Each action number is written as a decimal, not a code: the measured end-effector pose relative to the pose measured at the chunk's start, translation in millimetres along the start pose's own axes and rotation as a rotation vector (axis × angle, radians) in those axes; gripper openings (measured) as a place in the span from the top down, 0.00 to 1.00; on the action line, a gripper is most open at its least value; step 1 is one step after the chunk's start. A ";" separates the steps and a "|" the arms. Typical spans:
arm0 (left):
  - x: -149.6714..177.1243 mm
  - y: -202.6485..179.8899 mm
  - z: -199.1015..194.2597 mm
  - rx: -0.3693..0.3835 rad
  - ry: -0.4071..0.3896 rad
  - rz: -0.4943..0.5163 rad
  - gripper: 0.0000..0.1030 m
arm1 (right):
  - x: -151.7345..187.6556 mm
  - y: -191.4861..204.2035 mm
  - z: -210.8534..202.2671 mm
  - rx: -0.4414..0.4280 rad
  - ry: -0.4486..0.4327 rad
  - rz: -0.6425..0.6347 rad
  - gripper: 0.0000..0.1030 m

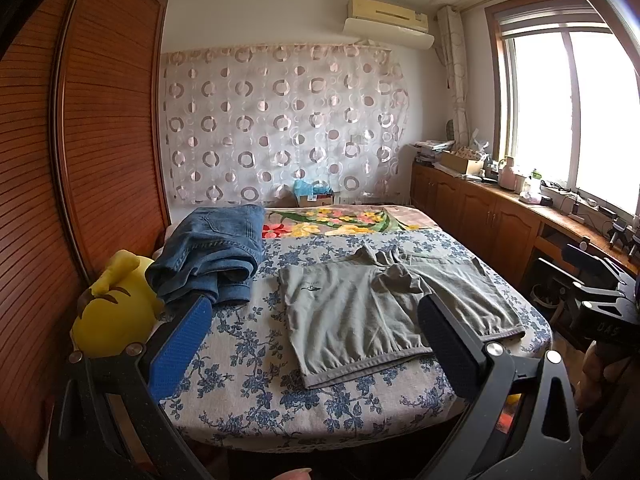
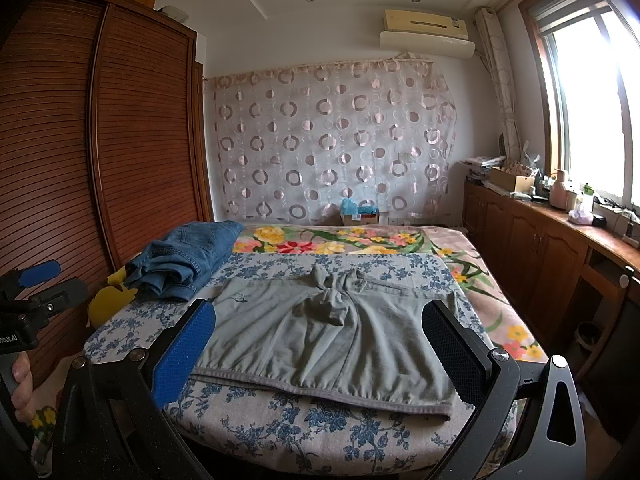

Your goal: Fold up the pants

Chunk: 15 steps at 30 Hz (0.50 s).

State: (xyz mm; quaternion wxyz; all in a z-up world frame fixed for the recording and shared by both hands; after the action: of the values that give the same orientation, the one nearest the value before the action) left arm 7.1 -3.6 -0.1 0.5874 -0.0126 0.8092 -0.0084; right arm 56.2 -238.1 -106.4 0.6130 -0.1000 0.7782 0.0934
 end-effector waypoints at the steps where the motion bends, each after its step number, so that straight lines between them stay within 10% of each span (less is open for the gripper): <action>1: -0.2 -0.1 -0.1 0.000 0.000 0.000 0.00 | -0.2 -0.1 0.3 0.000 0.000 0.001 0.00; 15: -10.1 -14.1 11.0 0.027 0.082 0.003 0.00 | 5.8 -5.6 5.9 -0.004 0.022 -0.009 0.00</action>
State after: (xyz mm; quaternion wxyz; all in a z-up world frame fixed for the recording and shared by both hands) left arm 20.8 -17.4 6.5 0.5538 -0.0033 0.8324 -0.0189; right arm 61.8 -242.2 -113.5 0.6048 -0.1057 0.7841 0.0908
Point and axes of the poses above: each gripper's, at about its wrist camera, not at the fingertips, and z roughly the way its jaws point, y to its left, x to its underside, the point moved 1 cm from there along z, roughly the way its jaws point, and after that the axes turned 5 degrees about -y, right-handed, at the moved point
